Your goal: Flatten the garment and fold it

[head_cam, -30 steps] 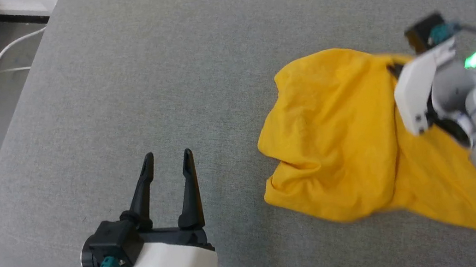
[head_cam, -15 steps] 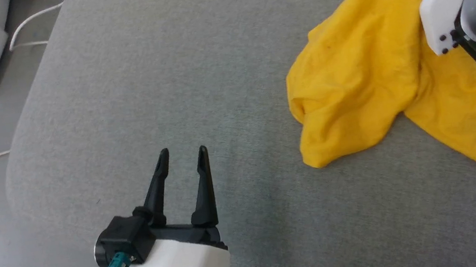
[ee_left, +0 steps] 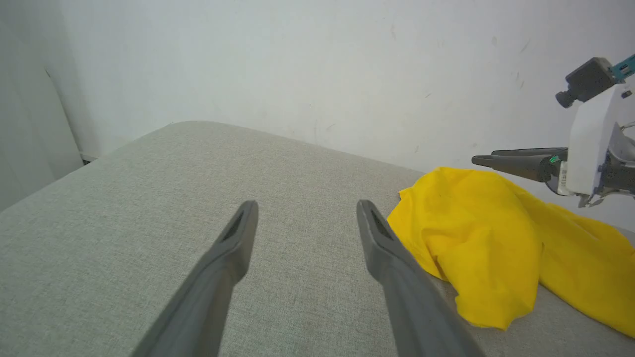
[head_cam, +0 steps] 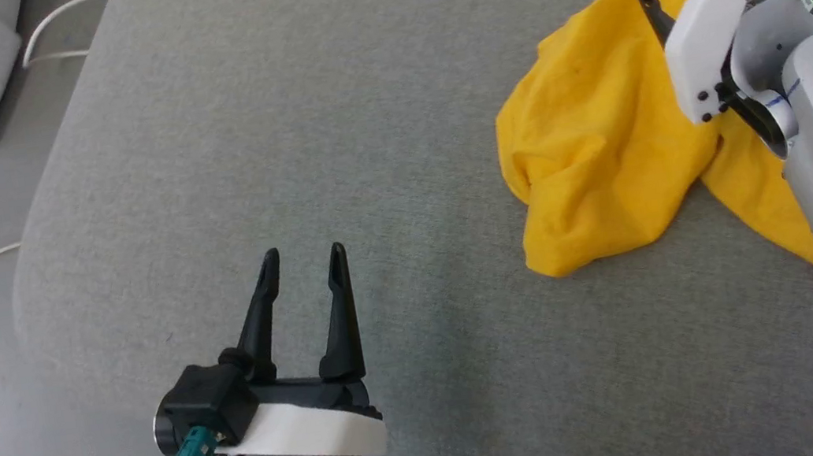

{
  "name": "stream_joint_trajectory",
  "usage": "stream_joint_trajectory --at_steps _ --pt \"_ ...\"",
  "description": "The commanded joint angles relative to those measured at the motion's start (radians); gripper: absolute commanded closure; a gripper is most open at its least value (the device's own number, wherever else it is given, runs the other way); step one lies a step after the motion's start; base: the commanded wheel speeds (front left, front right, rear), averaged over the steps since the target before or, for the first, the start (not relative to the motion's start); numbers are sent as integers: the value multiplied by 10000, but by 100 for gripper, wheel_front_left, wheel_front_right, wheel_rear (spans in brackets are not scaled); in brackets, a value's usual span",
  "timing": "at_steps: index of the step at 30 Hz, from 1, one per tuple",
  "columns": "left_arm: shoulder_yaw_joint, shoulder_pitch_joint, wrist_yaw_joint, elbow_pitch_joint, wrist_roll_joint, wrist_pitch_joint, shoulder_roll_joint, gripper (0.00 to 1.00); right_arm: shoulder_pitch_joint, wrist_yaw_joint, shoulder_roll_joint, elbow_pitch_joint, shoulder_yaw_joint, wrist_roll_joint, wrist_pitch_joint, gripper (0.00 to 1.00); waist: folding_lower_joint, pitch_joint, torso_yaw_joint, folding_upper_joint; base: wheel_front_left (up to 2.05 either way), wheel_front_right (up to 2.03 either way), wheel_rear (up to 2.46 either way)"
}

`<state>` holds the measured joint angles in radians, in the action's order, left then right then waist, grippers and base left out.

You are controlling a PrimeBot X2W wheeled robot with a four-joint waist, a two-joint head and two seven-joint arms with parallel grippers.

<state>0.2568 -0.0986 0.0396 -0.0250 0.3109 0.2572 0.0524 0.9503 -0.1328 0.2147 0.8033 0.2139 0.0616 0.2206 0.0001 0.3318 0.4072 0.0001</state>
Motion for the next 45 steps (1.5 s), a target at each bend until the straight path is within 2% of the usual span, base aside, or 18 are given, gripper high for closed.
stream_joint_trajectory --at_steps 1,5,10,16,22,26,27,28,29,36,45 --pt "-65 -13 32 3 -90 46 -22 0 119 21 105 -231 173 317 65 0 -1 -387 -459 -1 0 0 0" --pt "-216 132 28 -36 -167 46 -22 0 -309 21 593 -999 719 1132 700 0 -1 -645 -922 -1 0 0 0" --pt "-358 208 -33 -49 -266 46 -22 0 -1767 21 1471 -2427 1399 2051 2252 0 -1 -764 -1318 -1 0 0 0" --pt "-323 158 -83 -89 -245 46 -22 0 -3790 21 2353 -4188 1225 2564 3324 0 -1 -667 -1361 -1 0 0 0" --pt "-325 139 -135 -30 -250 46 -22 0 -4929 21 2440 -4734 808 2107 3452 0 -1 -598 -1139 -1 0 0 0" --pt "-344 142 -162 23 -298 46 -22 0 -5395 21 2224 -4476 473 1620 3282 0 -1 -631 -926 -1 0 0 0" --pt "-362 135 -170 31 -303 46 -22 0 -5438 21 2111 -4381 387 1543 3199 25 -1 -637 -892 -1 0 0 0" --pt "-376 128 -179 39 -309 46 -22 0 -5450 21 1985 -4283 255 1471 3069 65 -1 -639 -867 -1 0 0 0" --pt "-387 121 -186 47 -314 46 -22 0 -5439 21 1867 -4196 150 1379 2932 100 -1 -645 -848 -1 0 0 0" --pt "-529 242 -128 75 -385 46 -22 0 -5063 21 753 -4590 7 1903 2223 100 -1 -888 -1085 -1 0 0 0" --pt "-565 317 -238 151 -418 46 -22 0 -5451 21 -54 -6685 1961 3780 2942 100 -1 -1325 -1430 -1 0 0 0"
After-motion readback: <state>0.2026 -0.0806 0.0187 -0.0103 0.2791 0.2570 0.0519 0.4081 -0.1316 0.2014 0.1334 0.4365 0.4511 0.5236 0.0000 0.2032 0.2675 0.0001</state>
